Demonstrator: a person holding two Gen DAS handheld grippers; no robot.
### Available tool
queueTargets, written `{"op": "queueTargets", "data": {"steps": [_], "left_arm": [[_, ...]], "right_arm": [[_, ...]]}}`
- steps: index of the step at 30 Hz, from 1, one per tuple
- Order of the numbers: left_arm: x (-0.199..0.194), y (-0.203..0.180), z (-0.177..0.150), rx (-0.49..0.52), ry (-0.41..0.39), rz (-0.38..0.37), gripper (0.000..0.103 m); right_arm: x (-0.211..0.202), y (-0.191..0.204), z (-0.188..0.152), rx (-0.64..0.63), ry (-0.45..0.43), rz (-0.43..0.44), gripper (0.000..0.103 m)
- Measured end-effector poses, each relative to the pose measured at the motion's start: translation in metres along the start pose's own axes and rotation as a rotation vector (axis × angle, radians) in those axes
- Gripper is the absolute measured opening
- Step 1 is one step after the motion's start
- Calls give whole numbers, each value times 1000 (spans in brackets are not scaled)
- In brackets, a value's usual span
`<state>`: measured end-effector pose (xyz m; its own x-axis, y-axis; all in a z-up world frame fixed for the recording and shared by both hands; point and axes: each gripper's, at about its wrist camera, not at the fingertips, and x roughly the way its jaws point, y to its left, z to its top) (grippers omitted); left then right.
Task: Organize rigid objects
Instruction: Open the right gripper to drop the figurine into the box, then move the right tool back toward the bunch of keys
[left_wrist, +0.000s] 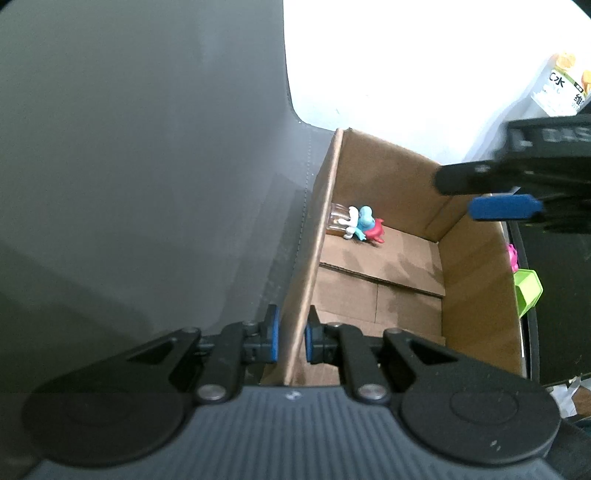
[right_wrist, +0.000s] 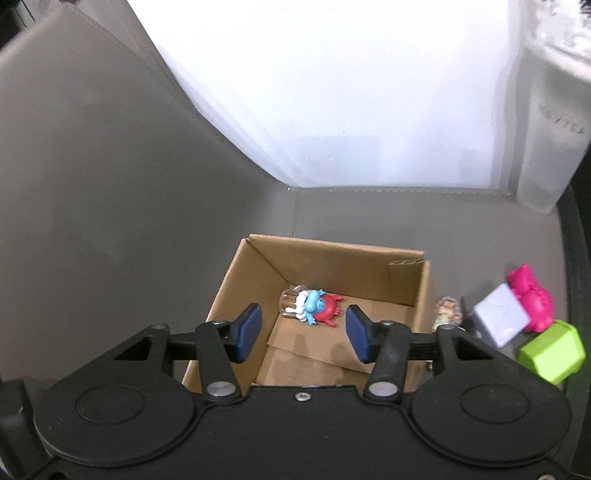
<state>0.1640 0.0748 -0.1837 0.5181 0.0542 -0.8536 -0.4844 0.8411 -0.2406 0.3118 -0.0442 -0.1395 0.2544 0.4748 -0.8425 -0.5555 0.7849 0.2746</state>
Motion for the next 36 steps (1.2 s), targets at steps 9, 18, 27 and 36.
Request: {"op": "queueTargets", "data": {"steps": [9,18,27,36], "left_arm": [[0,-5,-1,15,1,8,12],[1,-5,0,19,3,4,12],[-1,-6,-2,14,-11,26,12],[-6,-9,-3,3,-27,52,12]], "right_arm": [[-40,-17,-13,26,-64,4,65],[-73,-34,-26,39,-101,-30,81],[-92,-47,-43,65,-127,-64,91],[-95,-69,-63,103,-129,-107,92]]}}
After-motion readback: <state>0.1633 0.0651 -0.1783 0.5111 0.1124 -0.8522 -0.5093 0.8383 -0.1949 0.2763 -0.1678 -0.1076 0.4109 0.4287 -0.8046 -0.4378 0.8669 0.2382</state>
